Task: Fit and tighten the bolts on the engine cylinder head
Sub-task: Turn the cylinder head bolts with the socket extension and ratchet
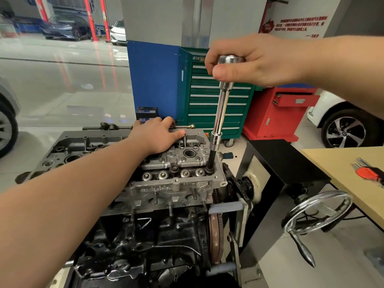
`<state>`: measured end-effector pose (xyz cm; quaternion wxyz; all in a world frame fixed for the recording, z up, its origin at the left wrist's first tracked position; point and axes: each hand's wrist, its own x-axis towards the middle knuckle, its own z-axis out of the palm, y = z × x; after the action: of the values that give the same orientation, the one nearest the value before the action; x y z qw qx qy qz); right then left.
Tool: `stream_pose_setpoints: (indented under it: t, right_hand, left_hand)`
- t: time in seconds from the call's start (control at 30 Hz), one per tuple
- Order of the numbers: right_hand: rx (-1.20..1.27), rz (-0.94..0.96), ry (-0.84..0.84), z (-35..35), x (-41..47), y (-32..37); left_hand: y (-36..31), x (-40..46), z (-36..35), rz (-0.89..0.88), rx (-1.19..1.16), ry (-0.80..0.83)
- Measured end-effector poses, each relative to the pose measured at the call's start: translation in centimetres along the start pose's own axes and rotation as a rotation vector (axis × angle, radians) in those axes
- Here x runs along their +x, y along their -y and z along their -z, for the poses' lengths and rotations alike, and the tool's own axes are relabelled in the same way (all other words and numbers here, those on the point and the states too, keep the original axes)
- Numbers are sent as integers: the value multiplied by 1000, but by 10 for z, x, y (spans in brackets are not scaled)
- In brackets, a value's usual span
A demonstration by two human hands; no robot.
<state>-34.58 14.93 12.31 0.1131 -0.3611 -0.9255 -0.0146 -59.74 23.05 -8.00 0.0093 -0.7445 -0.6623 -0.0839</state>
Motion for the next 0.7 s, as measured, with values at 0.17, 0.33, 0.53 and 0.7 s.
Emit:
stream_pose_setpoints:
  t: [0.17, 0.33, 0.53, 0.7]
  right_hand:
    - [-515, -152, -173, -11, 7, 14]
    - [-563, -272, -97, -10, 14, 22]
    - [-226, -133, 86, 12, 24, 16]
    - [-34, 10, 133, 9, 19, 6]
  left_hand:
    - [1, -1, 2, -2, -23, 1]
    - [-1, -2, 2, -6, -22, 0]
    - [-5, -7, 3, 30, 49, 0]
    - [-37, -38, 30, -304, -519, -246]
